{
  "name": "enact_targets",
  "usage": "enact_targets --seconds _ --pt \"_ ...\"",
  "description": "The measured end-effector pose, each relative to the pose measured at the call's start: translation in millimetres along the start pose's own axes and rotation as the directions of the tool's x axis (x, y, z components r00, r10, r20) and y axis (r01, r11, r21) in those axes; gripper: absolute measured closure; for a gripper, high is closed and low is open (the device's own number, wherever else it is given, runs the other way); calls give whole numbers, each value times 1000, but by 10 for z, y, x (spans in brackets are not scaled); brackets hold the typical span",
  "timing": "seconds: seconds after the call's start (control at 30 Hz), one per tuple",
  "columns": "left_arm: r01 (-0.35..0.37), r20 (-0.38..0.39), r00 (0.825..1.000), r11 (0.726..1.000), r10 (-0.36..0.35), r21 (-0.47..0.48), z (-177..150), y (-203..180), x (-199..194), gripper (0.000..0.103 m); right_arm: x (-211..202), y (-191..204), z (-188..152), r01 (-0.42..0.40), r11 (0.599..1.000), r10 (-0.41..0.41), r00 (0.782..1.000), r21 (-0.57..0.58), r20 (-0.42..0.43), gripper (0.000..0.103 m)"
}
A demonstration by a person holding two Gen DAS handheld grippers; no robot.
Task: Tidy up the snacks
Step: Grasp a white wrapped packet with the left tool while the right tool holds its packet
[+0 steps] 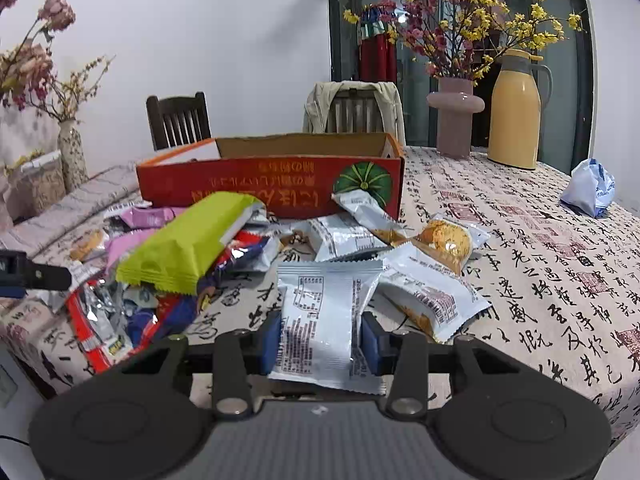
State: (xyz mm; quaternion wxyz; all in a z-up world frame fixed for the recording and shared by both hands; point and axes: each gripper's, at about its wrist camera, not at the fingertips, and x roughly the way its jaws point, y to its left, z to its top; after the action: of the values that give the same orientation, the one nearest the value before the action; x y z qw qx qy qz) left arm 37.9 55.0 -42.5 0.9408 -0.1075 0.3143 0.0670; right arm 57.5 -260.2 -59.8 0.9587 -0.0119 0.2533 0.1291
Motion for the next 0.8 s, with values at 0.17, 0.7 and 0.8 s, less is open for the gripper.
enact_targets --seconds 0.17,0.7,0.8 --pt "2 -7 1000 1000 -2 31 41 -50 43 0 -48 -46 22 -3 1000 3 1000 15 28 62" --pt "-87 -54 994 987 95 137 112 -172 347 0 -23 -98 -2 -19 999 18 999 38 29 62" --pt "-92 -64 993 986 101 137 132 -175 350 0 -22 -102 -7 -24 999 23 999 39 28 62"
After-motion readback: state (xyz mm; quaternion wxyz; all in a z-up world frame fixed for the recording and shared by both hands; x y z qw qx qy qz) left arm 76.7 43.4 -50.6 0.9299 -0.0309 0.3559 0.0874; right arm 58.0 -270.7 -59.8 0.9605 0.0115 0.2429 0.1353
